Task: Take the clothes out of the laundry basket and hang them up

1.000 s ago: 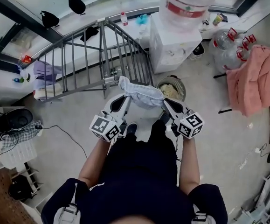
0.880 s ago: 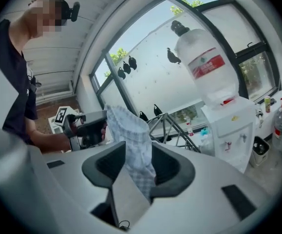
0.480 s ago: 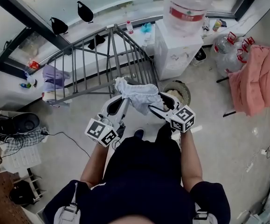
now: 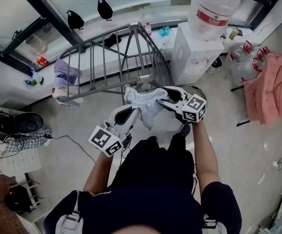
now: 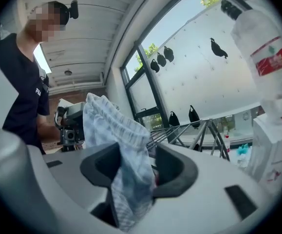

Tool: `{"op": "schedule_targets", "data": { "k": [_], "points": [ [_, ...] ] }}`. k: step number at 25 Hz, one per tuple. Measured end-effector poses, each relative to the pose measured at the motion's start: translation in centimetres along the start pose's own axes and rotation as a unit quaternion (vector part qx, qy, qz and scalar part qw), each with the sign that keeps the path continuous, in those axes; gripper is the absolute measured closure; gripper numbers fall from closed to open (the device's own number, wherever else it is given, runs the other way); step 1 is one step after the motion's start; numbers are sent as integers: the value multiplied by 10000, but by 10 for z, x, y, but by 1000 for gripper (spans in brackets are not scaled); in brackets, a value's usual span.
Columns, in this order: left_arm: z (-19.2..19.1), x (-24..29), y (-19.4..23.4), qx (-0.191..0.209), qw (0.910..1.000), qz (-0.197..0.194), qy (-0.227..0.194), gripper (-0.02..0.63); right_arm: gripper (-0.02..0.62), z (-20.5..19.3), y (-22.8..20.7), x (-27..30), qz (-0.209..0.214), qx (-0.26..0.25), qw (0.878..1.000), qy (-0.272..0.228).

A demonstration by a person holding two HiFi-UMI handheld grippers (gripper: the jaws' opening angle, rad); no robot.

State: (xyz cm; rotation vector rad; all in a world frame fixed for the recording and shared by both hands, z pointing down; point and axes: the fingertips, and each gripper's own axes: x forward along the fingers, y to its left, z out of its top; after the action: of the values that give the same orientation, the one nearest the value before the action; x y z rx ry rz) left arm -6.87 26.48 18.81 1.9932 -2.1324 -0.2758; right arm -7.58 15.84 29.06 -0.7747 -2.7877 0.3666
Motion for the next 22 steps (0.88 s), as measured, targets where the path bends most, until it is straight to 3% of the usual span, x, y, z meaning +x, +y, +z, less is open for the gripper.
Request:
{"op": "schedule_targets", "data": {
  "k": [1, 2, 3, 12, 16, 22],
  "points": [
    [-1, -10, 4, -23, 10000, 31, 24, 575, 460, 3, 6, 7, -26, 62, 9999, -99],
    [-2, -19, 10, -45, 9999, 84, 44, 575, 552, 7, 12, 13, -55, 141, 9997, -201],
    [-2, -28, 16, -73, 9998, 163, 51, 575, 573, 11, 19, 19, -58, 193, 9995, -248],
    [-26, -102, 63, -156, 9893, 1451, 57, 575, 583, 47, 87, 53, -308, -526, 9978, 271],
    [-36, -134, 74, -235, 9771, 2116, -14, 575, 583, 65, 121, 73, 134, -563, 9982, 172],
    [-39, -177, 69, -409, 9530, 2989, -270, 575, 583, 89, 159, 101, 519, -1113, 9917, 391]
  ]
}}
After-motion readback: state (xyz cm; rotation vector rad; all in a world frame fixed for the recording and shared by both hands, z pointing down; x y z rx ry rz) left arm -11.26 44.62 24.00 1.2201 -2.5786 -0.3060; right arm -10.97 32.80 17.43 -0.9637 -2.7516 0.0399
